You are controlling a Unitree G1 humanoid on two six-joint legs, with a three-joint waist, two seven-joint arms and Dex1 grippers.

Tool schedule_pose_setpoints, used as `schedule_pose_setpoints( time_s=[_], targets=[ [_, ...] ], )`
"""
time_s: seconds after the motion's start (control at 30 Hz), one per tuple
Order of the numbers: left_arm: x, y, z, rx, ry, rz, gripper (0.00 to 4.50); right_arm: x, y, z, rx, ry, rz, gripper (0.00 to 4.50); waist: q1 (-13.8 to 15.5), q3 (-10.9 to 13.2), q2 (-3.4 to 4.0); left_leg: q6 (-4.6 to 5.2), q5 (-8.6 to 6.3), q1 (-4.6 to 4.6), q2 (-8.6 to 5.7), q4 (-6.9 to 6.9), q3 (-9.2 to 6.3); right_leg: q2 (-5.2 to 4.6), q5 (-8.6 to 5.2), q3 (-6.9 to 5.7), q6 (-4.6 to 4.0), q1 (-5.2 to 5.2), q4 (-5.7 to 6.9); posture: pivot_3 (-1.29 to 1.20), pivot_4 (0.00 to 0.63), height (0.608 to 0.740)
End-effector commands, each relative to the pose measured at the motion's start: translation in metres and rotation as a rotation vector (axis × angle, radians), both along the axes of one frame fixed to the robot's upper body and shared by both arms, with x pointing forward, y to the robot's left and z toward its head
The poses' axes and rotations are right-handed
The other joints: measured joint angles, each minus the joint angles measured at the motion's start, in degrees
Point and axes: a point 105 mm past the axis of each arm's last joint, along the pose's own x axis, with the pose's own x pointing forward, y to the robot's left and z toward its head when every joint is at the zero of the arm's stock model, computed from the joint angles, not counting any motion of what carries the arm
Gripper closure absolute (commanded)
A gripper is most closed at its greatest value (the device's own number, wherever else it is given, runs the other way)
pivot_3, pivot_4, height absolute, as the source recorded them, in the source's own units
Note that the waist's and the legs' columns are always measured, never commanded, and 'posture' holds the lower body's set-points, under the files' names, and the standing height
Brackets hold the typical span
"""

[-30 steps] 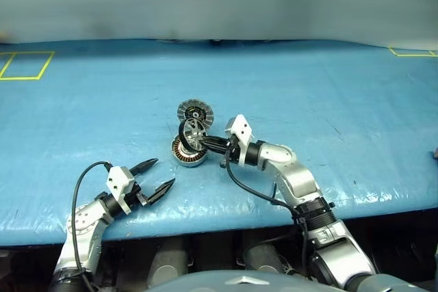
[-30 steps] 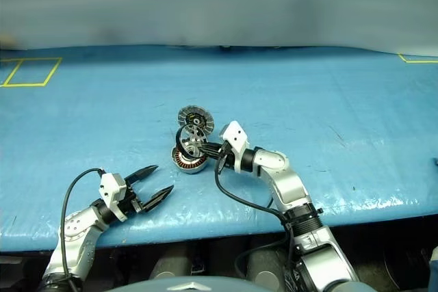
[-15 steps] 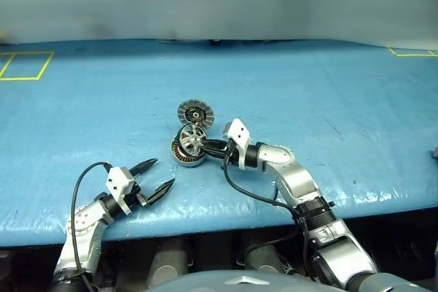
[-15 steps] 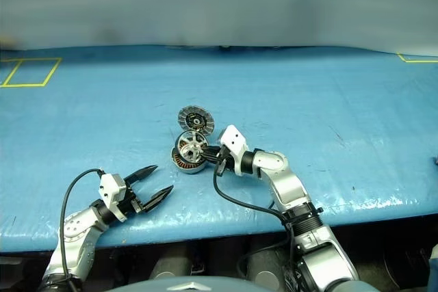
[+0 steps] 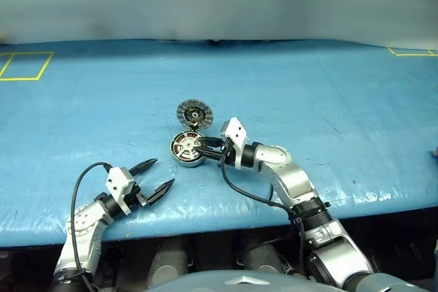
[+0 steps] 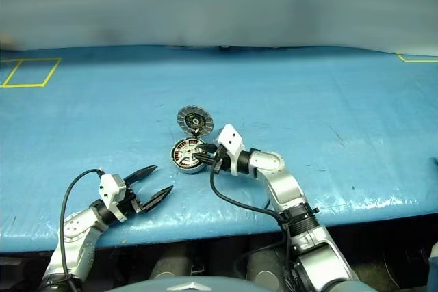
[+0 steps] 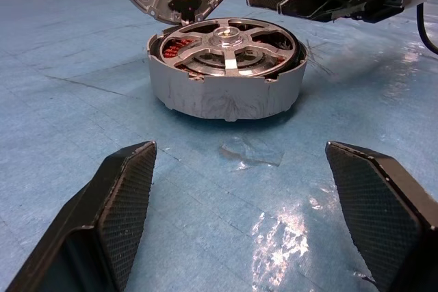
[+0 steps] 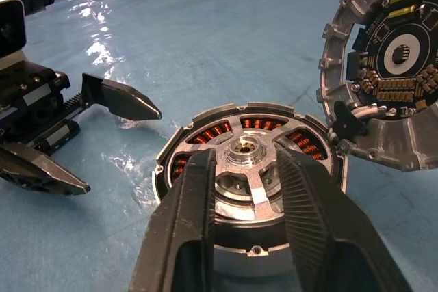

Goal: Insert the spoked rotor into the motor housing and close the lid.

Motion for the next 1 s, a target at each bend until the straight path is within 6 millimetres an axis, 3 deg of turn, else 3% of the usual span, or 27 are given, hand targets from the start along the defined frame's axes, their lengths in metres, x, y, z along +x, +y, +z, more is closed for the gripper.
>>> schedule_pose_setpoints(
  time_s=[0.03,0.4,0.53,0.63,0.77,0.87,1.0],
  targets=[
    [-0.001,0.001,-0.004,0.014,0.009,0.007,0.28,0.005,0.004,0.01,0.027,-0.04,-0.009,4.29,0.0,0.0,0.0,0.0,0.0,0.0,0.0,0.0,0.0,0.0,0.0,0.0,0.0,0.0,0.0,0.0,0.15,0.74],
    [-0.003,0.003,-0.006,0.016,0.016,0.016,0.28,0.003,0.007,-0.018,-0.214,-0.093,-0.004,4.4,0.0,0.0,0.04,-0.02,0.01,0.08,0.0,-0.03,0.03,0.0,-0.02,0.02,0.02,0.04,0.01,0.0,0.15,0.74],
    [-0.004,0.003,-0.007,0.017,0.019,0.018,0.28,-0.002,0.01,-0.013,-0.201,-0.11,0.009,4.4,0.0,0.0,0.03,-0.19,-0.08,0.12,0.0,-0.03,0.03,-0.01,-0.06,0.02,0.09,0.07,0.01,0.0,0.15,0.74],
    [-0.003,0.002,-0.007,0.014,0.017,0.017,0.28,0.0,0.012,0.012,-0.052,-0.121,-0.03,4.4,0.0,0.0,0.03,-0.2,-0.08,0.11,0.01,-0.06,0.02,-0.01,-0.07,0.02,0.08,0.06,0.01,0.0,0.15,0.74],
    [-0.003,0.002,-0.006,0.011,0.011,0.019,0.28,0.007,-0.011,0.033,0.038,-0.124,-0.113,4.4,0.0,0.0,0.04,-0.2,-0.08,0.09,0.01,-0.07,0.02,-0.01,-0.07,0.01,0.08,0.04,0.01,0.0,0.15,0.74],
    [-0.002,0.003,-0.006,0.01,0.009,0.02,0.28,0.014,-0.032,0.03,-0.005,-0.12,-0.187,4.4,0.1,0.0,0.03,-0.21,-0.1,0.09,-0.01,-0.04,0.03,-0.05,-0.07,0.01,0.09,0.07,-0.01,0.0,0.15,0.74],
    [-0.001,0.004,-0.005,0.01,0.005,0.021,0.28,0.027,-0.059,0.012,-0.144,-0.103,-0.275,4.4,0.0,0.0,0.06,-0.23,-0.1,0.1,0.01,-0.1,0.02,-0.03,-0.09,0.0,0.06,0.03,-0.01,0.0,0.15,0.74]
  ],
)
